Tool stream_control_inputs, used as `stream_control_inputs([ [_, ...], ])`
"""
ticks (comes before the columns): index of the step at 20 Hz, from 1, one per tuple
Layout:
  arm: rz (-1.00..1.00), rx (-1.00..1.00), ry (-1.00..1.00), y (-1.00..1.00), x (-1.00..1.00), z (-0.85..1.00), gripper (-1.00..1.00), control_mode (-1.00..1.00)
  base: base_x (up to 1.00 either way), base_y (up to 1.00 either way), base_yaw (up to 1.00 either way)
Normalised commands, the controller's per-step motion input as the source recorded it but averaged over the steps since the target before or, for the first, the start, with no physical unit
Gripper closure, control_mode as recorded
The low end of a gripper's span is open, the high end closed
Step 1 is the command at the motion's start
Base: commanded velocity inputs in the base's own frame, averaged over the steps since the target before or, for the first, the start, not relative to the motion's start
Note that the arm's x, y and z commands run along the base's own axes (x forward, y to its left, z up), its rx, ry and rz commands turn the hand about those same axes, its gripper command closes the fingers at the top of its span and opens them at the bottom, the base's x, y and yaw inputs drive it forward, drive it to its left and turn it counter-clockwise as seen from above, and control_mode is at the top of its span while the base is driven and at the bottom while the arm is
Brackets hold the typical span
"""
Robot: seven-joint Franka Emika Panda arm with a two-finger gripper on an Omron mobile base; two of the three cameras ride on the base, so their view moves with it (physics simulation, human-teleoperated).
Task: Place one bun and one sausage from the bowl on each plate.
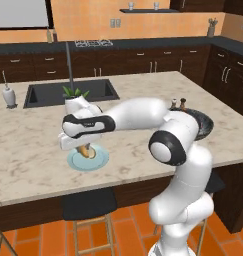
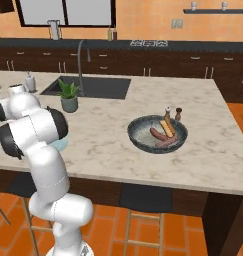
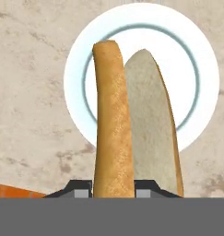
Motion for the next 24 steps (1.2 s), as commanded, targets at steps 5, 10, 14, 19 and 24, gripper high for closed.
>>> stream_control_inputs([
  [5,-0.02,0.01,-0.04,0.14,0.3,-0.4,1.0,-1.0,0.0,0.0,0.0],
  [10,-0.07,0.02,0.0,0.0,0.22,-0.33,1.0,-1.0,0.0,0.0,0.0],
  [14,0.0,0.0,-0.09,0.1,0.46,-0.49,1.0,-1.0,0.0,0.0,0.0],
  [19,0.0,0.0,-0.12,0.04,0.15,-0.34,1.0,-1.0,0.0,0.0,0.0],
  [24,0.0,-0.01,0.02,0.0,0.0,0.1,-1.0,-1.0,0.0,0.0,0.0],
])
